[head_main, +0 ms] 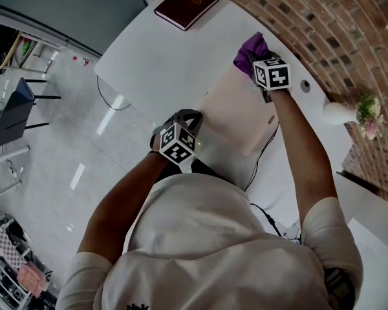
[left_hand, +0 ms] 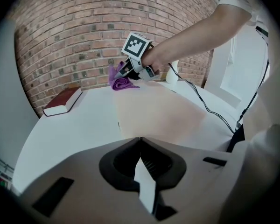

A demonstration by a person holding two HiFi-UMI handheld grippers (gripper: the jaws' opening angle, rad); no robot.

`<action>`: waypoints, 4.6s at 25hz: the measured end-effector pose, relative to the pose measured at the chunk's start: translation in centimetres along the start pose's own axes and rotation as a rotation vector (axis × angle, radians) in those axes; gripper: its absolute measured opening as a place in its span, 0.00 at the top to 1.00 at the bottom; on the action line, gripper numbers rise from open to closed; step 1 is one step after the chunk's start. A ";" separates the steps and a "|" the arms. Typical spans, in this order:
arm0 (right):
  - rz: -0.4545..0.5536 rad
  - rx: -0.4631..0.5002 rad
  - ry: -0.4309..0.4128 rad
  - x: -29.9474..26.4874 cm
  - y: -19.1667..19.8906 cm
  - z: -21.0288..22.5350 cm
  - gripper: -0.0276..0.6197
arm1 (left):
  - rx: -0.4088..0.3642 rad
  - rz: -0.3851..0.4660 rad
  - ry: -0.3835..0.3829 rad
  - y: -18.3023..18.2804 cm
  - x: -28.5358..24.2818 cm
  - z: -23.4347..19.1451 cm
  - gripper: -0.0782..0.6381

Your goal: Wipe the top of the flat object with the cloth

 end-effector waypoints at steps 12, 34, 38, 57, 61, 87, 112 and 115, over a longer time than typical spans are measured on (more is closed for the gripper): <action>0.145 -0.036 -0.122 5.3 -1.9 -3.4 0.84 | 0.016 0.006 0.008 0.1 0.1 -0.1 0.86; 0.058 -0.047 -0.445 12.0 6.7 -19.9 0.84 | 0.010 -0.007 -0.011 0.1 0.2 0.7 0.86; 0.065 -0.035 -0.385 10.9 6.7 -17.3 0.84 | 0.006 -0.006 -0.014 0.1 0.0 0.9 0.86; 0.071 0.024 -0.079 6.1 3.9 -4.0 0.84 | -0.040 -0.015 0.003 0.0 -0.2 0.8 0.86; 0.063 0.042 -0.015 5.1 3.1 -1.3 0.84 | -0.042 -0.015 0.007 0.0 -0.2 0.6 0.86; 0.190 -0.006 -0.236 14.1 2.2 -10.3 0.84 | -0.060 -0.020 0.023 0.2 -0.1 0.9 0.86; 0.043 0.066 -0.246 12.5 8.5 -11.6 0.84 | -0.090 -0.027 0.016 0.1 0.1 1.3 0.86; 0.051 0.075 -0.203 11.8 8.1 -9.5 0.84 | -0.094 -0.027 0.016 0.1 0.0 1.3 0.86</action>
Point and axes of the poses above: the fingertips, and each gripper's own axes: x backward along the fingers, z to its right, y out of its underside, the point moved 6 cm from there along x, backward along the fingers, and after that the axes turned 12 degrees about z, right-handed, at the moved point
